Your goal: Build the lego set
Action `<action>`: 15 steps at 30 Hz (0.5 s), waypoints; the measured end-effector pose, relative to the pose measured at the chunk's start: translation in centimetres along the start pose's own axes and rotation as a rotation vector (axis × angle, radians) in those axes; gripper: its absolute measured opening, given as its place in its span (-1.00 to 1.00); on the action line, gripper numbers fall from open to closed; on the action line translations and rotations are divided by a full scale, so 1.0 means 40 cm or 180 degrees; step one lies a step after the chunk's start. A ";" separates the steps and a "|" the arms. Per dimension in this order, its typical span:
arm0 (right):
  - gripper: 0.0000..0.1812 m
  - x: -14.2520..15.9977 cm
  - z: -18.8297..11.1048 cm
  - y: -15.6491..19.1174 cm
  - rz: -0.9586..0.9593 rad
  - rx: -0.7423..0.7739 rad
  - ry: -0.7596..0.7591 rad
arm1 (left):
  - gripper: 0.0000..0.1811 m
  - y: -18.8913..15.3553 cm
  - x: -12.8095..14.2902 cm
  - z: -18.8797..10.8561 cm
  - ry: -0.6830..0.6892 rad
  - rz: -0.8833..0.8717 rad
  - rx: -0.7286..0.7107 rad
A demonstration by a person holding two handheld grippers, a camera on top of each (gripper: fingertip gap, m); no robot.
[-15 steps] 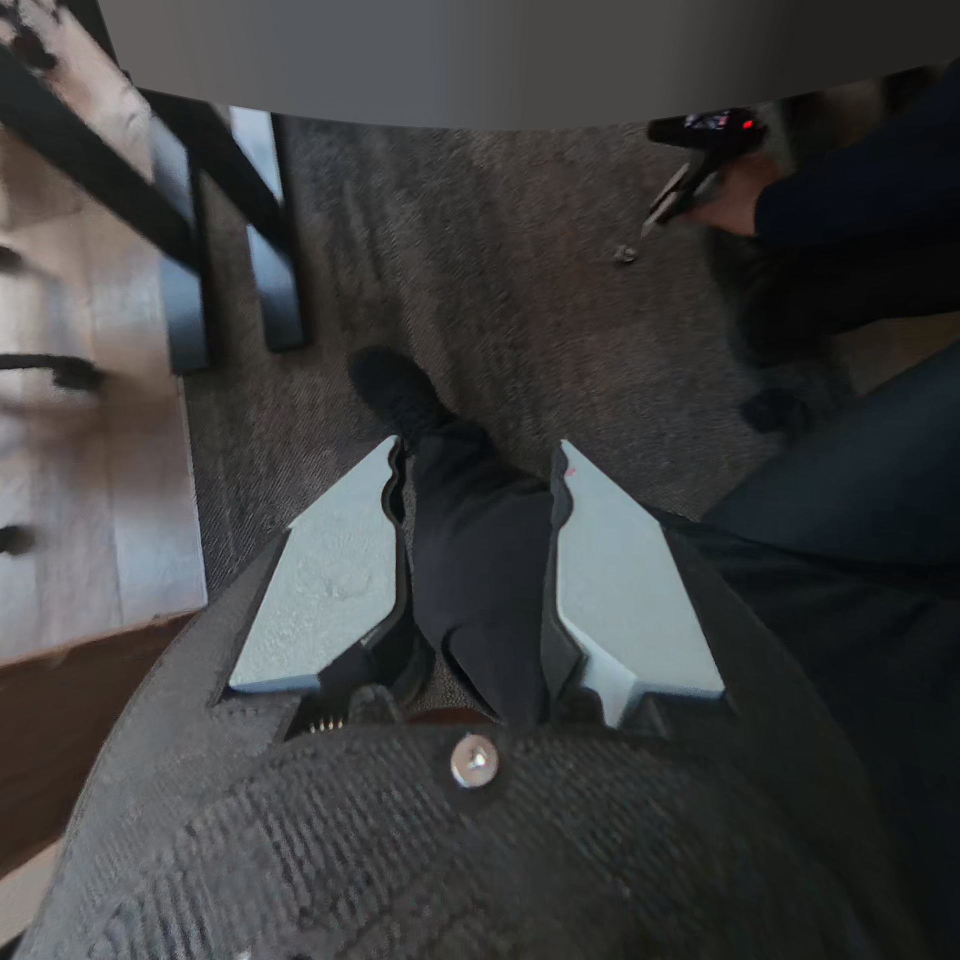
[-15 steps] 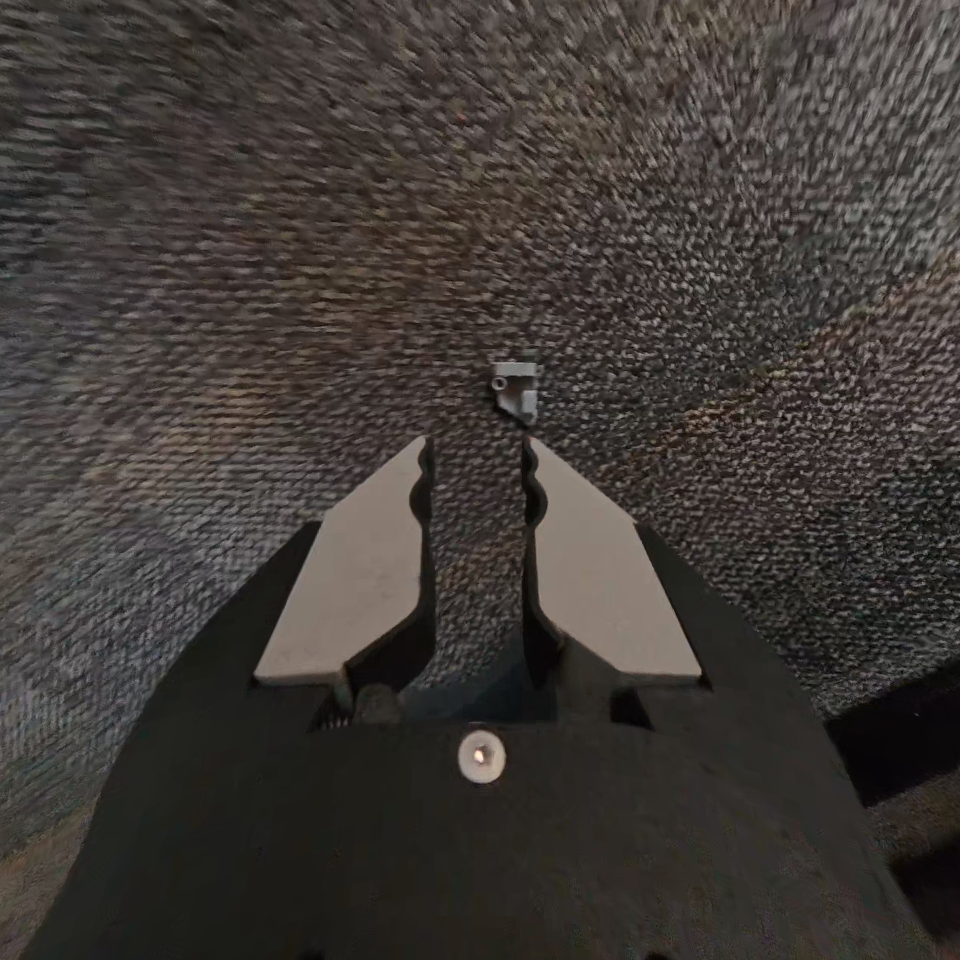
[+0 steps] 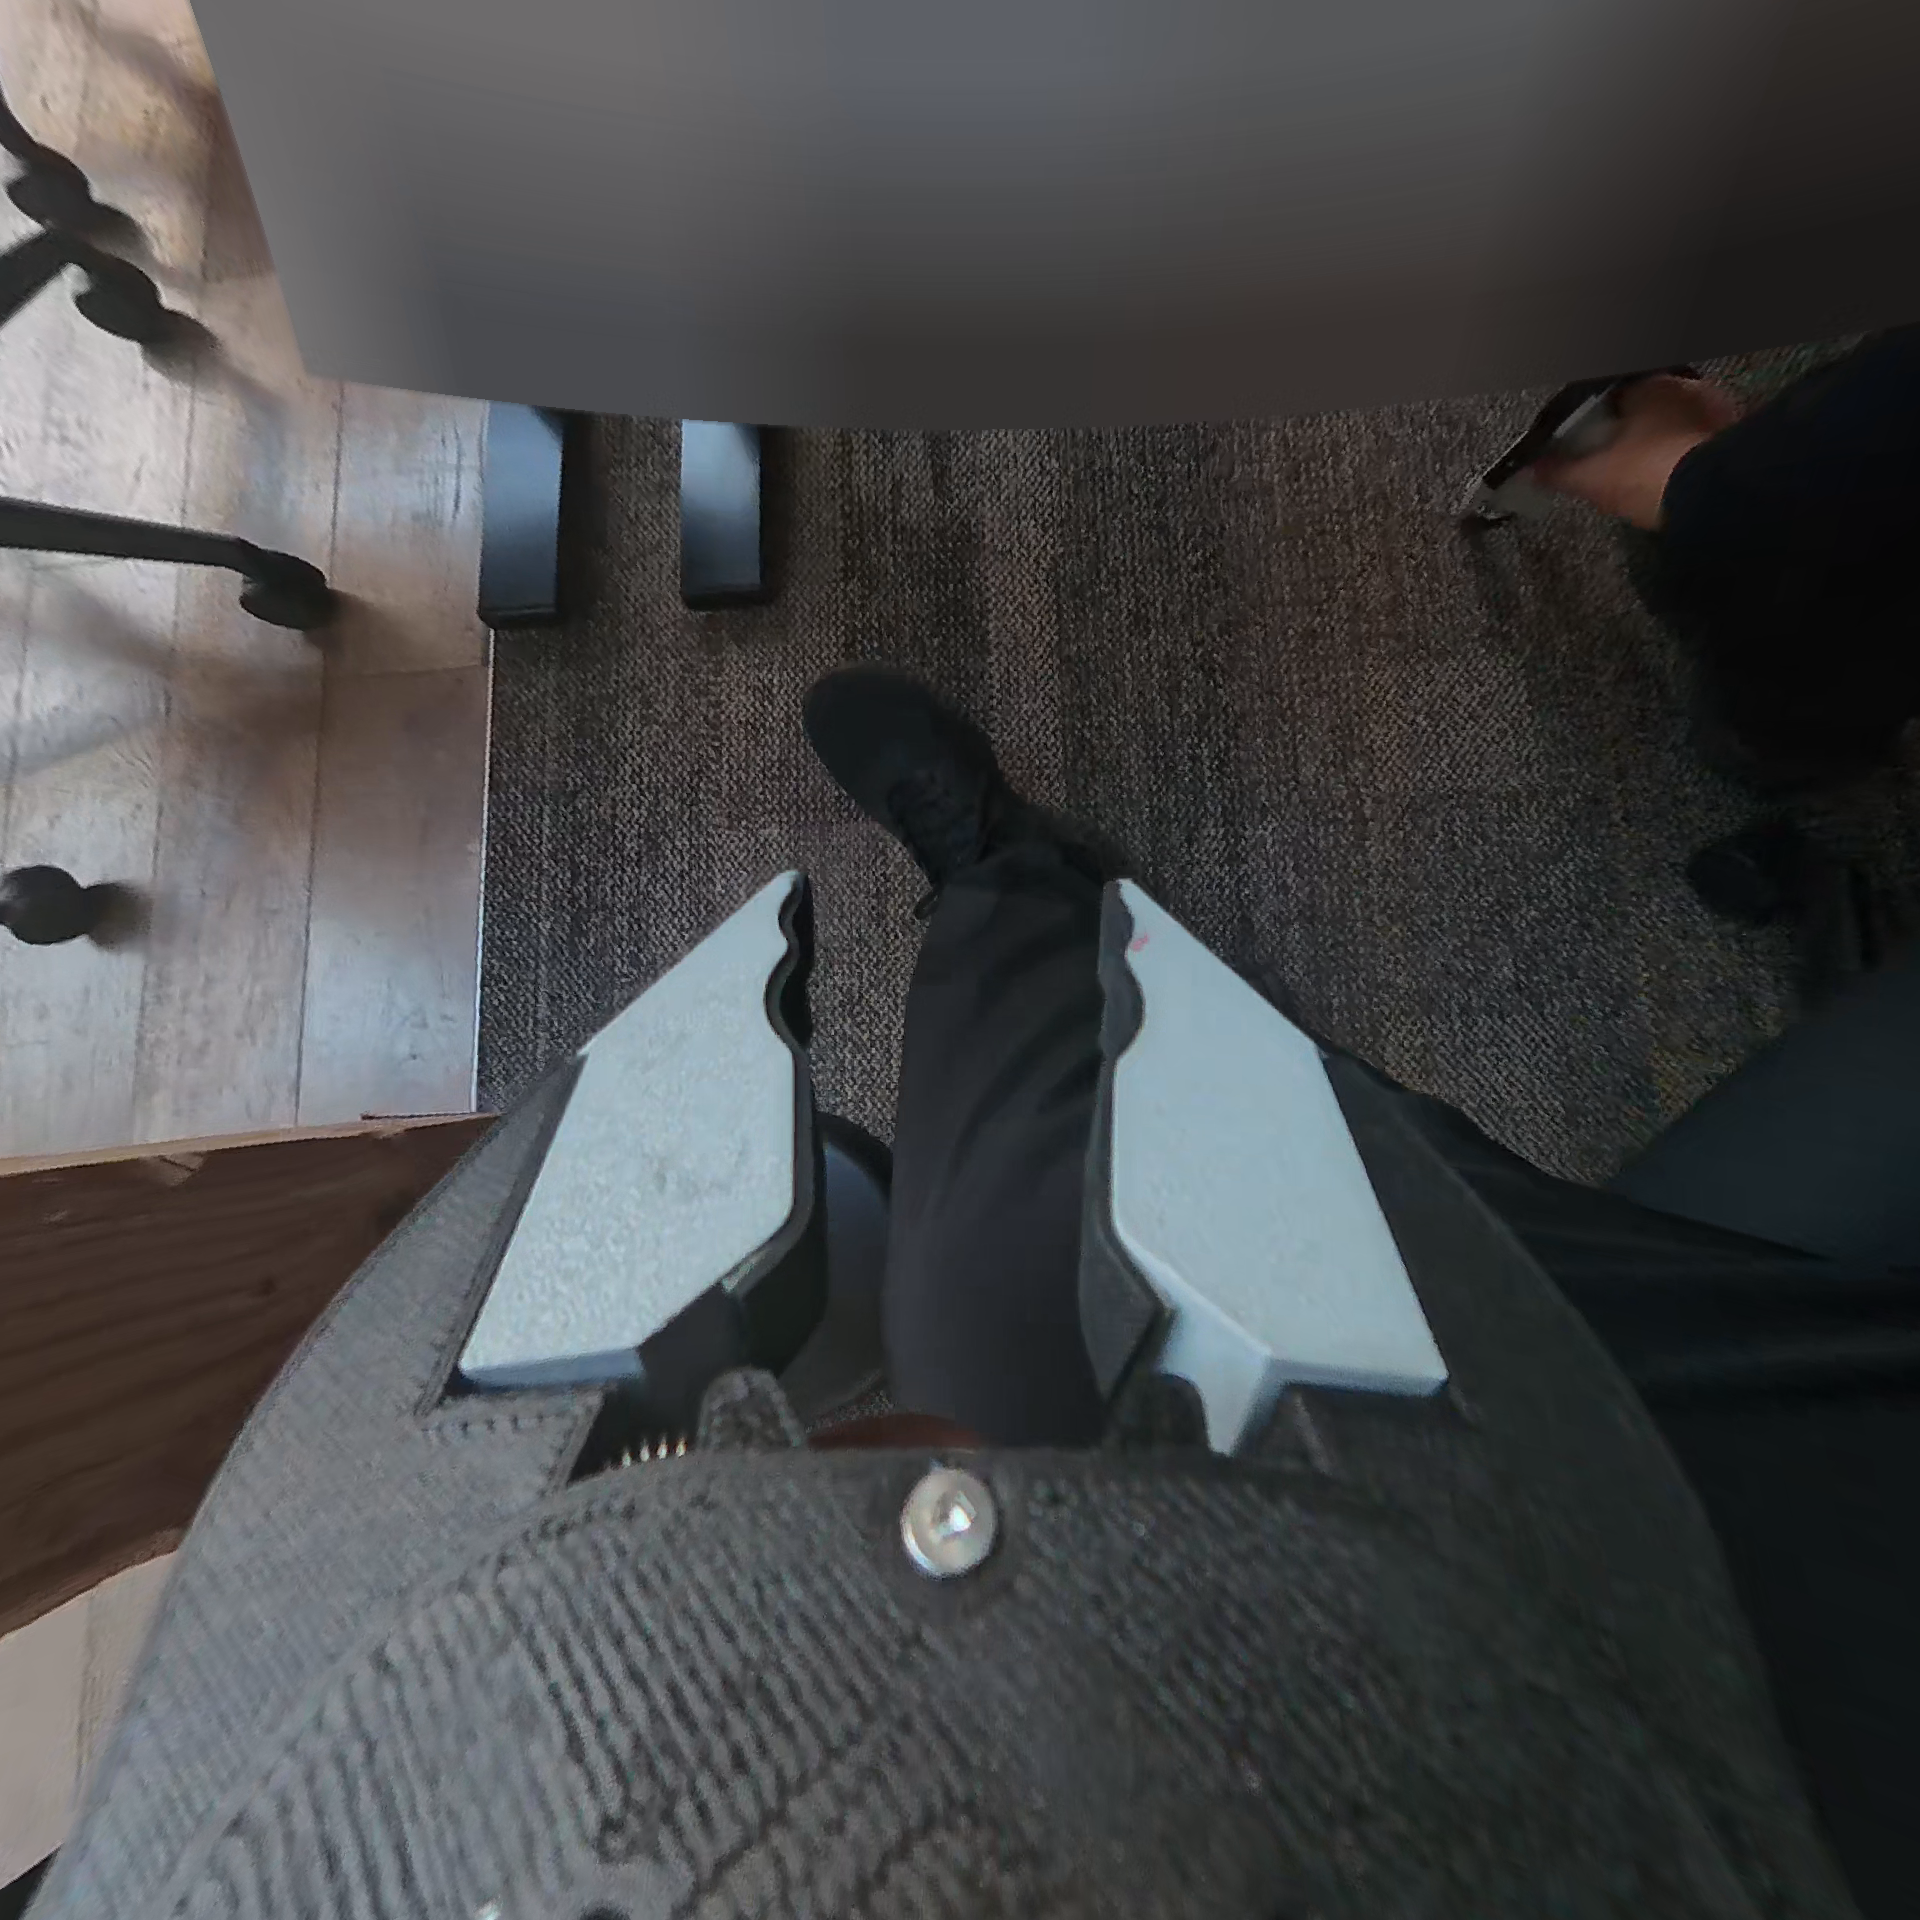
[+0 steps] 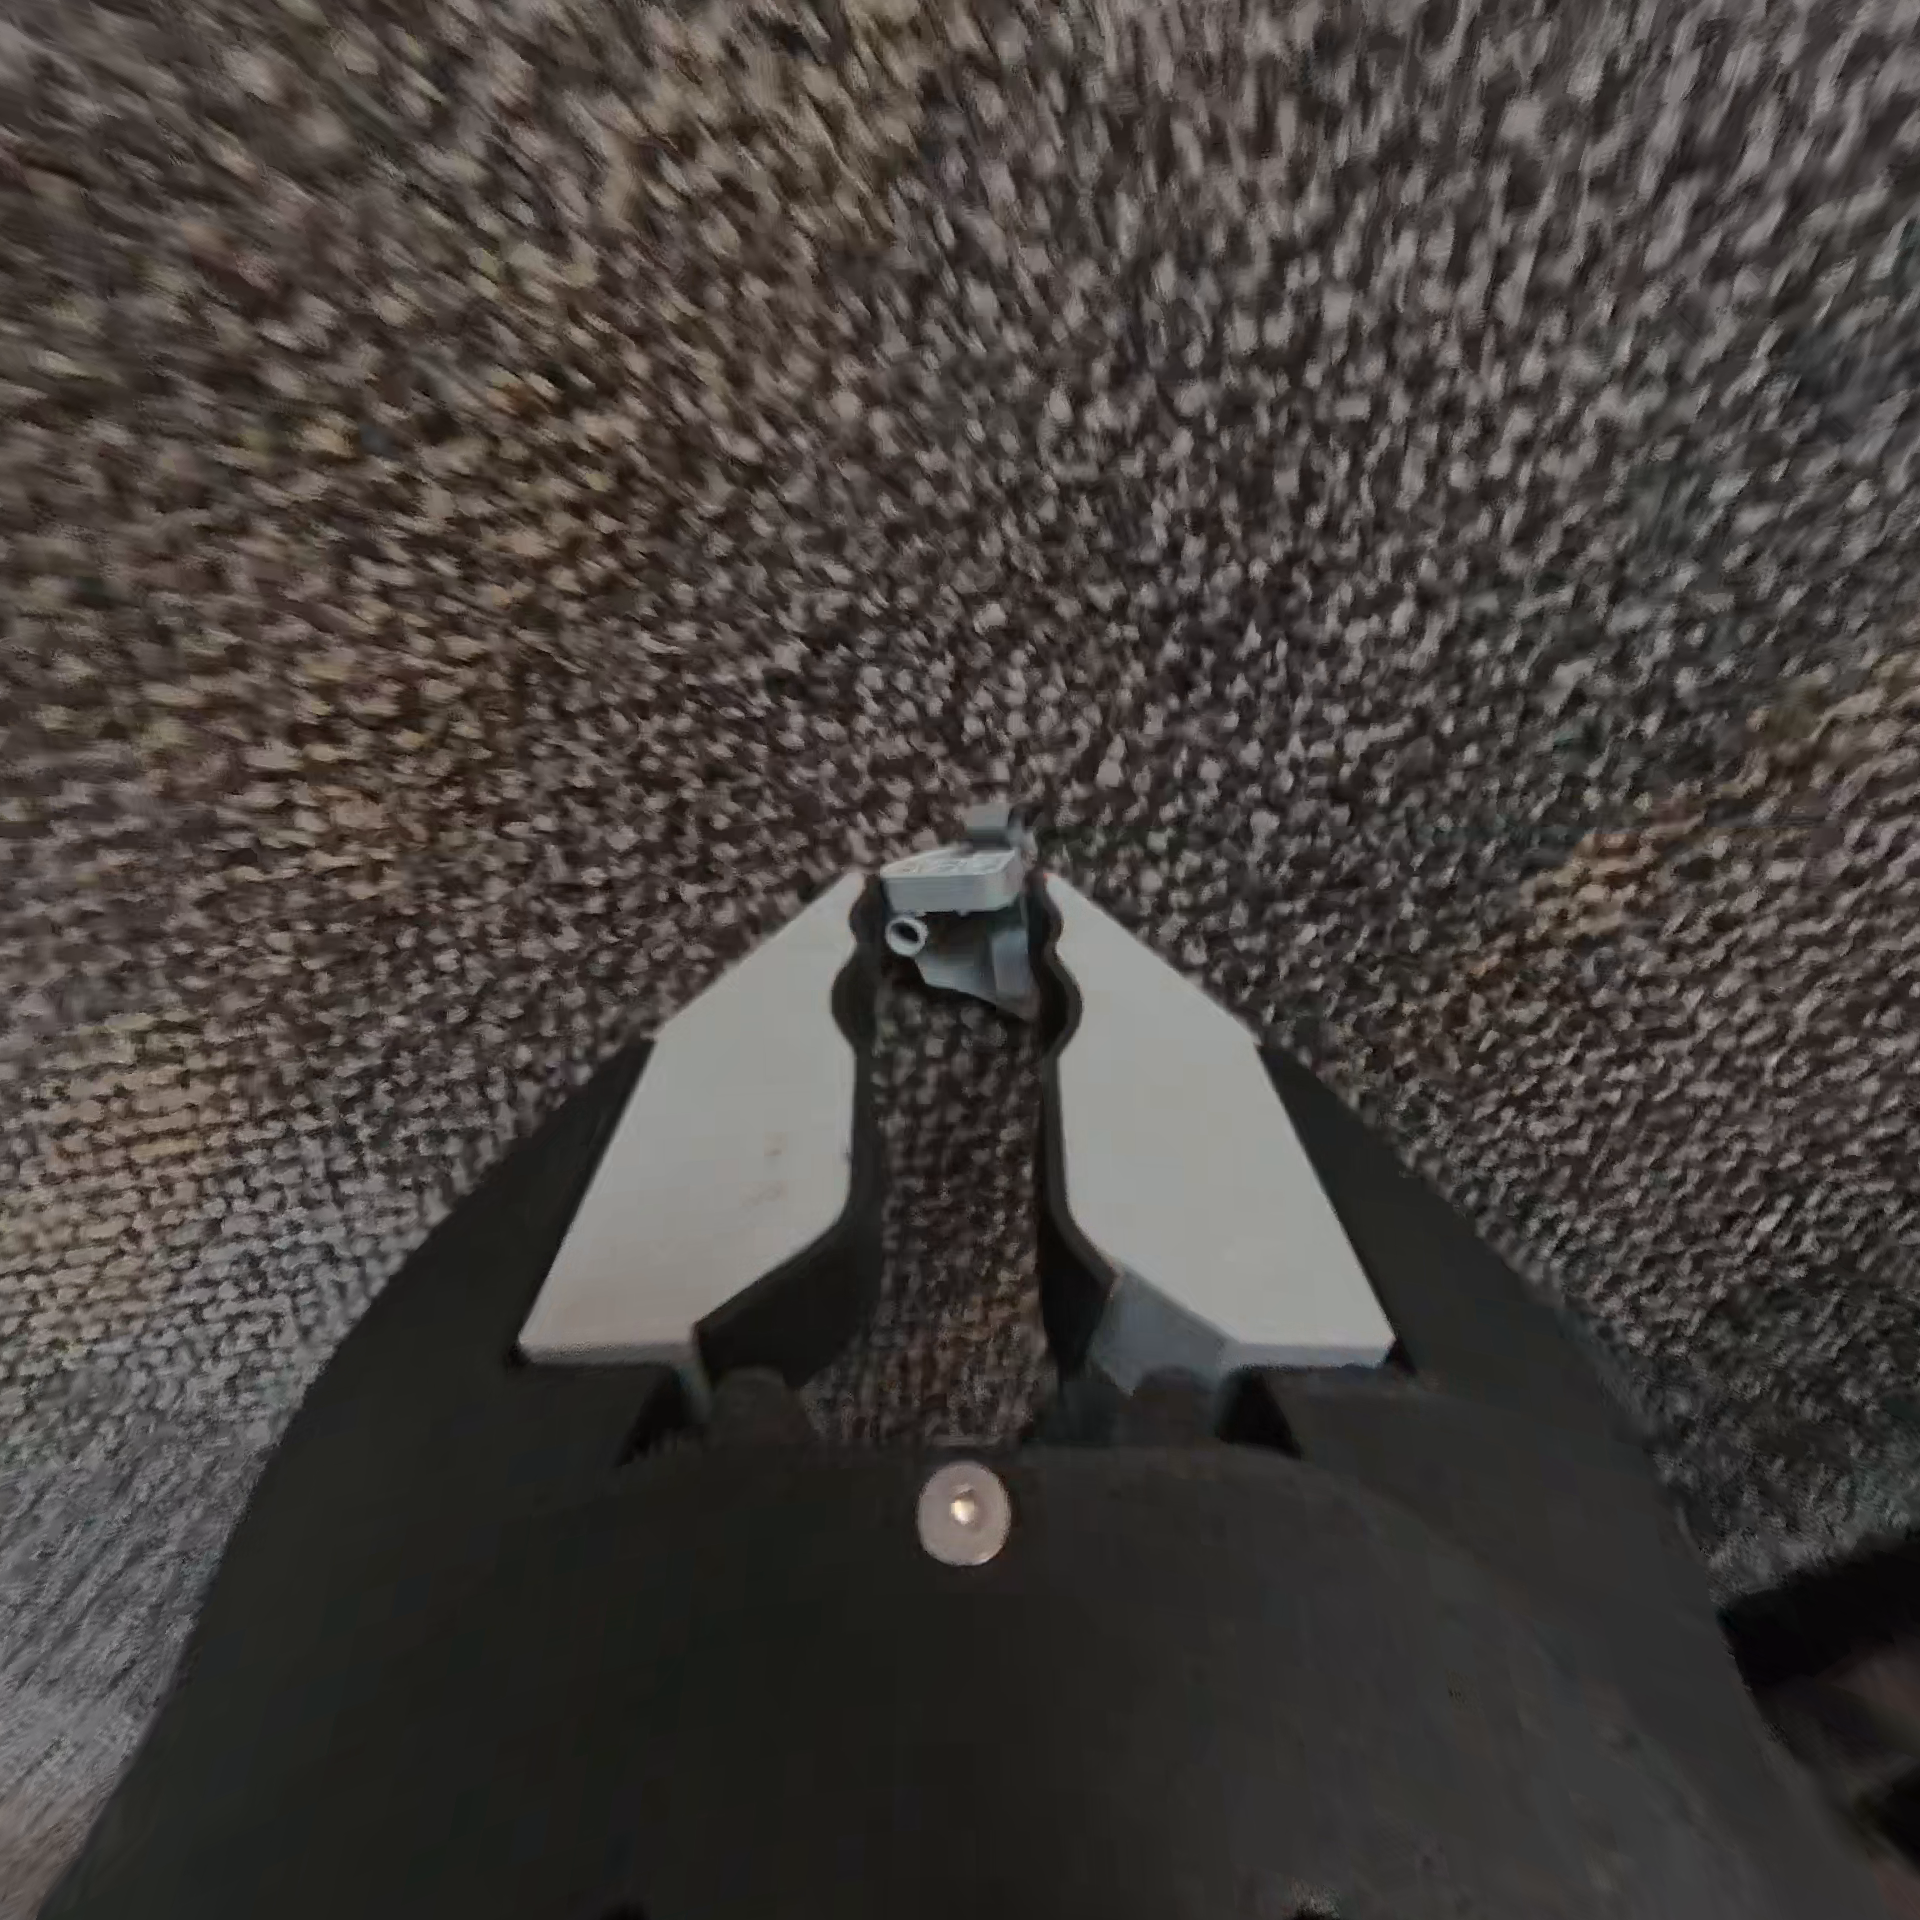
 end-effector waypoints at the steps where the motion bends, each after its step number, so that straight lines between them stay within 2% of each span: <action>1: -0.75 -0.003 0.004 -0.002 0.0067 -0.0001 -0.0019 | -0.43 0.002 0.009 0.008 0.0019 -0.0033 0.0034; 6: -0.76 0.005 -0.004 0.005 0.0143 -0.0076 0.0104 | -0.45 0.010 0.014 0.011 0.0067 -0.0035 0.0055; 9: -0.75 -0.010 -0.070 0.033 0.0302 -0.0306 -0.0078 | -0.46 0.001 -0.002 0.010 0.0059 0.0039 0.0143; 12: -0.75 -0.011 -0.203 0.073 -0.0007 -0.0482 -0.0153 | -0.44 -0.008 -0.058 -0.006 -0.0030 0.0205 0.0199; 15: -0.75 -0.031 -0.416 0.124 -0.0629 -0.0564 -0.0392 | -0.44 -0.029 -0.186 -0.047 -0.0543 0.0297 0.0294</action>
Point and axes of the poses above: each gripper's, where its closed fingertips meet, z out along the fingers, x out of its underside, y = z × x across the jaws, the point moved 2 cm from there along -z, back along the fingers, and after that the axes turned 11 degrees about x, right-handed, at the moved point
